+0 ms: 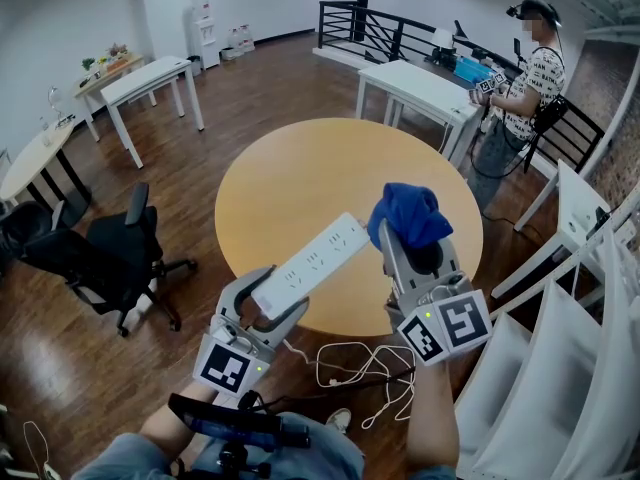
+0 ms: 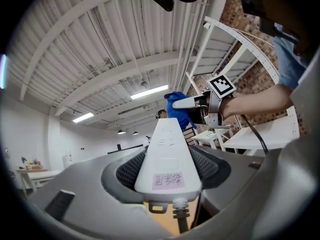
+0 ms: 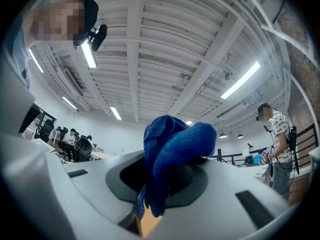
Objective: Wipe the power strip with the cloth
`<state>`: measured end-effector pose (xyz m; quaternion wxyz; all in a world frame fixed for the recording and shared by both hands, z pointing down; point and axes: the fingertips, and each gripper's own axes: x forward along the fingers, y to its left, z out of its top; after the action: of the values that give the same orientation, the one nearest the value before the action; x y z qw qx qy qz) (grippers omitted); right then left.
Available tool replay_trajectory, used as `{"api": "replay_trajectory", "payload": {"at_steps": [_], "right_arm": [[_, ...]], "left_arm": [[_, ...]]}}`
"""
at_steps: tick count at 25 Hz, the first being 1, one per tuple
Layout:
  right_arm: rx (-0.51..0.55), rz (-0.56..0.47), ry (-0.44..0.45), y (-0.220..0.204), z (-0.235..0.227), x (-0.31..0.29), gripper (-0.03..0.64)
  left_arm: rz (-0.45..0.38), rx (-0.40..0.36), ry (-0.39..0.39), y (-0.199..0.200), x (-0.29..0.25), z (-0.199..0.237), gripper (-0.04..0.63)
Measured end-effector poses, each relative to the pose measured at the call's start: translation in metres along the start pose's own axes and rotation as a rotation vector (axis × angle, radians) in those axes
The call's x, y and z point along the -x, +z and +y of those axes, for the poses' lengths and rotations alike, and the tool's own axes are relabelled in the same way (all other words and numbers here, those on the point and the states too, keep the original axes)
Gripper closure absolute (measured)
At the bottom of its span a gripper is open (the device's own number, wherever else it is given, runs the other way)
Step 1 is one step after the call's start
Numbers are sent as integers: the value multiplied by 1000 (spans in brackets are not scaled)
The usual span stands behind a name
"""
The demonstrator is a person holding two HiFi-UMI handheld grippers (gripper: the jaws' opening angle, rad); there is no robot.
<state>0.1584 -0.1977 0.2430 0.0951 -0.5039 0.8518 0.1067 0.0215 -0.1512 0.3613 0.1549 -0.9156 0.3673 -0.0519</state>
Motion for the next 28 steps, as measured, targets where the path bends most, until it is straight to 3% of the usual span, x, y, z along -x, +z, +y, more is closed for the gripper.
{"api": "replay_trajectory", "payload": {"at_steps": [18, 28], "right_arm": [[46, 31, 96, 7, 22, -53, 538], [37, 46, 104, 12, 26, -73, 538]], "left_arm": [[3, -24, -11, -3, 4, -7, 308], [20, -26, -15, -9, -3, -13, 308]]}}
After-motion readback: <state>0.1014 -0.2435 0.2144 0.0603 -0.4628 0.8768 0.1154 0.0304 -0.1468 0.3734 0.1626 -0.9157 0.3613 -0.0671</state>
